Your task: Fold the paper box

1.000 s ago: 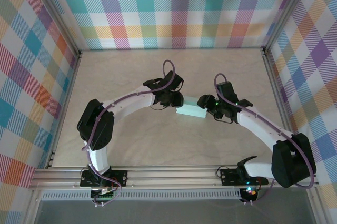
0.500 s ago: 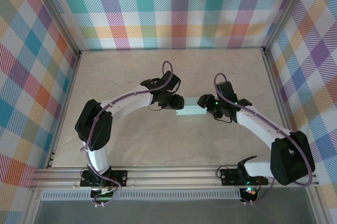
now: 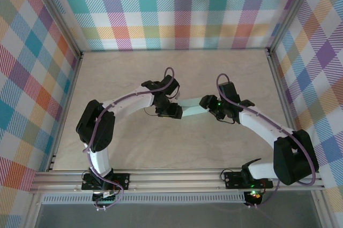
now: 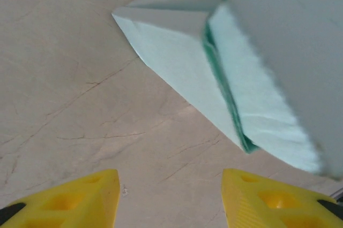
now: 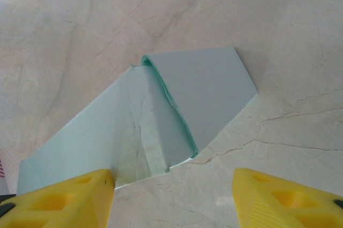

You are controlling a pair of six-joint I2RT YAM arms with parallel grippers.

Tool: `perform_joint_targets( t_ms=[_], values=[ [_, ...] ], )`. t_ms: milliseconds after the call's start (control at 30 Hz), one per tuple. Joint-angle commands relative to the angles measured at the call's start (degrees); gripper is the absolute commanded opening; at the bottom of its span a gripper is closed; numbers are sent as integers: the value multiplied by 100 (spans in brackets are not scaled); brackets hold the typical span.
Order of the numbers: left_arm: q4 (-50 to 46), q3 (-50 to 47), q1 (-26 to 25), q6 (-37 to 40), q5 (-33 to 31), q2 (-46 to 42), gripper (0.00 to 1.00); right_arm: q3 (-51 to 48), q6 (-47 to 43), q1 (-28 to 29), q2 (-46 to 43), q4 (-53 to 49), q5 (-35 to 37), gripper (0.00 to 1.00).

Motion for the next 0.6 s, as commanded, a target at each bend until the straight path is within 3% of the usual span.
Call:
perform_joint_targets(
  t_ms=[0, 200, 367, 567],
  values=[
    [-48, -11, 71, 97, 424, -8, 53, 150, -48, 29, 125, -380, 33, 60],
    [578, -281, 142, 56, 1220, -546, 53, 337, -161, 29, 299, -360, -89, 62],
    [1490, -719, 364, -524, 1661, -1141, 55, 556, -273, 29, 469, -389, -101, 63],
    [2151, -1165, 663, -1481, 1009, -1387, 53, 680, -317, 29, 603, -365, -145, 63]
  ],
)
